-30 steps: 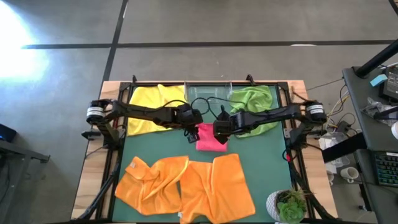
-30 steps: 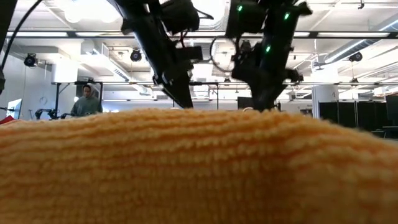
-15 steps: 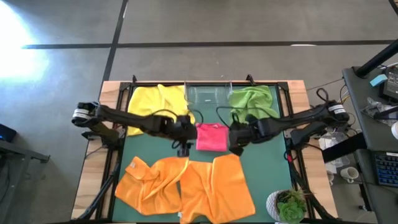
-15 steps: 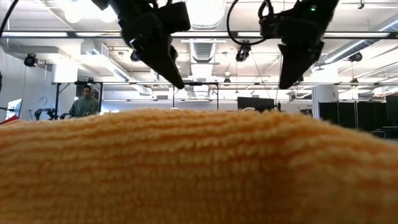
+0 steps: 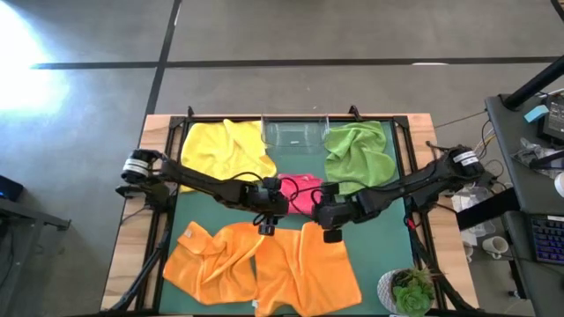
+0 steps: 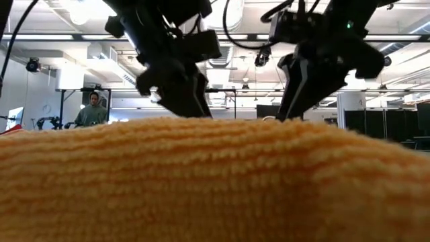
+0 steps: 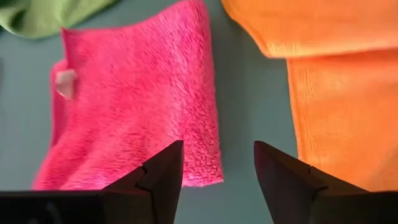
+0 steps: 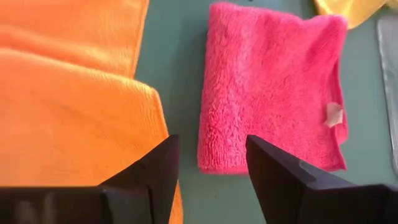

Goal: Fold microfiber towels
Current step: Put the pink microfiber towel into the transparent bin

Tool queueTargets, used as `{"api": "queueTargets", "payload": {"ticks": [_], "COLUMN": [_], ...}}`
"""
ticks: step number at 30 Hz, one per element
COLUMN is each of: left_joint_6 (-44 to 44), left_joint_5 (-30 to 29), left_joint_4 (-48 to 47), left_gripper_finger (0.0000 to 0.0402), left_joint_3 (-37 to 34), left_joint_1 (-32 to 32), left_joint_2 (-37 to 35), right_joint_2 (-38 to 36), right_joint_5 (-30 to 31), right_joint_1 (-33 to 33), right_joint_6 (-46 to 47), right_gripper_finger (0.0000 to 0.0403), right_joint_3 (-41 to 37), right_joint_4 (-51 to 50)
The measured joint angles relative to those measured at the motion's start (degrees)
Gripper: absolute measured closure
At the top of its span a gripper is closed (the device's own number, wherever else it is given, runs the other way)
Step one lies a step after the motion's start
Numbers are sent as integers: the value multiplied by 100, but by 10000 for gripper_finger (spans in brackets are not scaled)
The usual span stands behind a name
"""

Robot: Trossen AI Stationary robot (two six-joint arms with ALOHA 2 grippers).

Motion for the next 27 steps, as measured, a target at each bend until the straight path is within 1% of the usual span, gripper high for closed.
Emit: {"api": "queueTargets", "payload": {"ticks": [6,9,13,17,22,27], "left_joint_6": [0,1,0,-8,-17,-48], "left_joint_5": [-15,-151,-496,-549,-558,-730], "left_joint_4": [168,243,224,262,334,502], "left_gripper_finger": [222,222,222,222,222,229], "left_joint_3": [39,39,33,31,34,20], "left_joint_1": [2,6,12,51,76,74], "left_joint_2": [369,531,680,828,919,939], "right_joint_2": [556,825,1011,1096,1109,1109], "right_joint_5": [15,87,176,166,208,220], "right_joint_1": [-28,-98,-156,-201,-308,-411], "right_joint_6": [-191,31,174,172,348,399], "right_gripper_finger": [225,225,225,229,248,288], "right_joint_3": [76,76,76,74,74,74], "right_joint_4": [32,22,70,85,87,87]}}
